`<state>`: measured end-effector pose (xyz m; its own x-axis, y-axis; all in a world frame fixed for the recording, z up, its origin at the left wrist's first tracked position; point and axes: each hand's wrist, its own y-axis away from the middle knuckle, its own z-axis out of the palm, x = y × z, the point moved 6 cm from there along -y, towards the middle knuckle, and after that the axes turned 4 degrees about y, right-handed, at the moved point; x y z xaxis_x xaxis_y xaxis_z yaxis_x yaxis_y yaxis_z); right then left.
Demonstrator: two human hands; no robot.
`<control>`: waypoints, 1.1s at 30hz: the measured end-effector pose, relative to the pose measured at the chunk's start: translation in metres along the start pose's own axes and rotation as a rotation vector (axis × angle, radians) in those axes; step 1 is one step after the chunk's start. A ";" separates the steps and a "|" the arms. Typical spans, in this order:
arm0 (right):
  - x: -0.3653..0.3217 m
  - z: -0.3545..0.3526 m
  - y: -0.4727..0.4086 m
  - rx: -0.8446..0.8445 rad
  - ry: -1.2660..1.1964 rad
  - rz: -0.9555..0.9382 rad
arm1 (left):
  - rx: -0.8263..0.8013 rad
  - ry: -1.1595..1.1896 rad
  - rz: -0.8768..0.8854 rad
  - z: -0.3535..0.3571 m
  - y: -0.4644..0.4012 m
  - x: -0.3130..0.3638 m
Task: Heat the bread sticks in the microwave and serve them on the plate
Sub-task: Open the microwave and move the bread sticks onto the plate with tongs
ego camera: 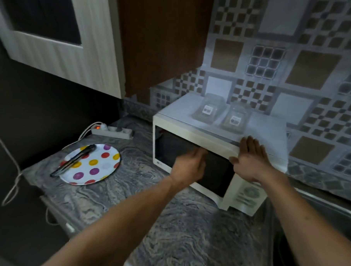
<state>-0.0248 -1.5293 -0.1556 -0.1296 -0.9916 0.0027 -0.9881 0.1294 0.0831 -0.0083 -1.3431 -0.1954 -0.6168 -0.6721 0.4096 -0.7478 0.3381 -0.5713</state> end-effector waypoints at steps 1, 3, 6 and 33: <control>0.001 0.000 0.000 0.013 0.005 -0.007 | 0.129 -0.060 0.028 -0.019 -0.004 -0.004; -0.001 0.000 0.003 0.035 0.020 -0.035 | 0.162 -0.201 0.047 -0.044 -0.018 -0.012; -0.007 0.001 0.010 0.064 0.030 -0.055 | -0.060 -0.348 0.020 -0.048 -0.033 -0.025; -0.206 0.014 0.180 0.108 -0.159 -0.176 | -0.648 -0.375 0.039 -0.148 0.030 -0.080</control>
<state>-0.1775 -1.3011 -0.1551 0.0423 -0.9863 -0.1594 -0.9986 -0.0367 -0.0380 -0.0183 -1.1819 -0.1403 -0.6075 -0.7919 0.0615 -0.7934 0.6087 0.0003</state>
